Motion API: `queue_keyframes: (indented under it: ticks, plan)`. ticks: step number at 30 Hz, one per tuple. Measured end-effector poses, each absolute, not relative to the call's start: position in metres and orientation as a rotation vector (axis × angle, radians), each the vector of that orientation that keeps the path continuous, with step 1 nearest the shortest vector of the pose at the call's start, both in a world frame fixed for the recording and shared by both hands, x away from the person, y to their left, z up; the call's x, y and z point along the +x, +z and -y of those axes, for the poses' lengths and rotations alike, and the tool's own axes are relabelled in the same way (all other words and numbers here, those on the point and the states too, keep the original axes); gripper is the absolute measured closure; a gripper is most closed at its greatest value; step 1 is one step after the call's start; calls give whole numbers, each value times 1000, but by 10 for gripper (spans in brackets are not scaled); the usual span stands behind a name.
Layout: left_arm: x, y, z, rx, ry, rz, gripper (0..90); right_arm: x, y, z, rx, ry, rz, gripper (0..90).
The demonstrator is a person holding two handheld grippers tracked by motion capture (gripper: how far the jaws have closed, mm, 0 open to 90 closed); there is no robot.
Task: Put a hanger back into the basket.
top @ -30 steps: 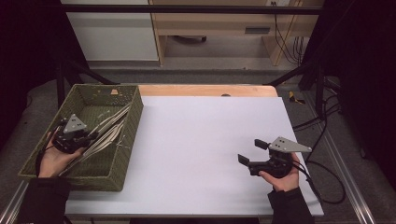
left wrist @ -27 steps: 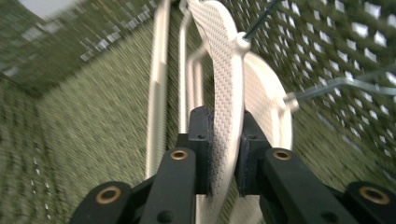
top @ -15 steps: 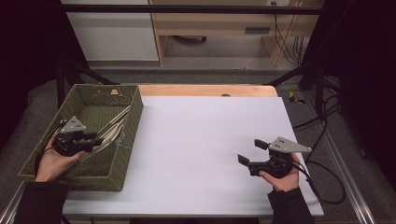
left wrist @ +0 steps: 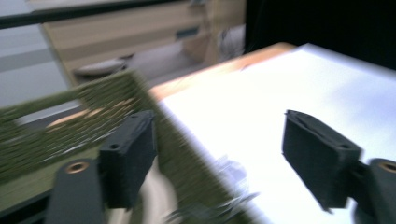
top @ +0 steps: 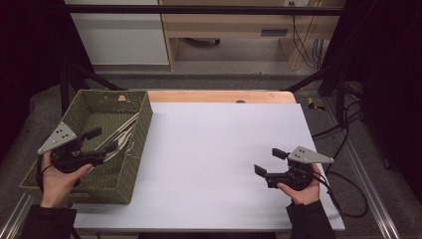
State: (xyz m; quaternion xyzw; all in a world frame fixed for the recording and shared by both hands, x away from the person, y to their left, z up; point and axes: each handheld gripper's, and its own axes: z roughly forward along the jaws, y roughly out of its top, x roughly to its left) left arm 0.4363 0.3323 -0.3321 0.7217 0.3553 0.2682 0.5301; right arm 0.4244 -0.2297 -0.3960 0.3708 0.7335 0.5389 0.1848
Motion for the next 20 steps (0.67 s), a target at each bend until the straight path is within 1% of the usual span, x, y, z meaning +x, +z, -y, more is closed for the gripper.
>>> queue_keyframes:
  ticks: [3, 7, 10, 13, 20]
  plan:
    - [430, -331, -315, 1692, 626, -827, 147, 424, -395, 231, 1037, 1523, -2062, 102]
    - [424, -336, -285, 1712, 635, -794, 83, 422, -394, 233, 1037, 1532, -2050, 93]
    - [420, -343, -269, 1716, 600, -788, 63, 421, -393, 236, 1043, 1550, -2037, 80]
    - [418, -350, -258, 1720, 594, -785, 56, 420, -392, 239, 1045, 1554, -2023, 64]
    - [415, -368, -255, 1727, 572, -795, 52, 418, -390, 246, 1043, 1562, -2013, 44]
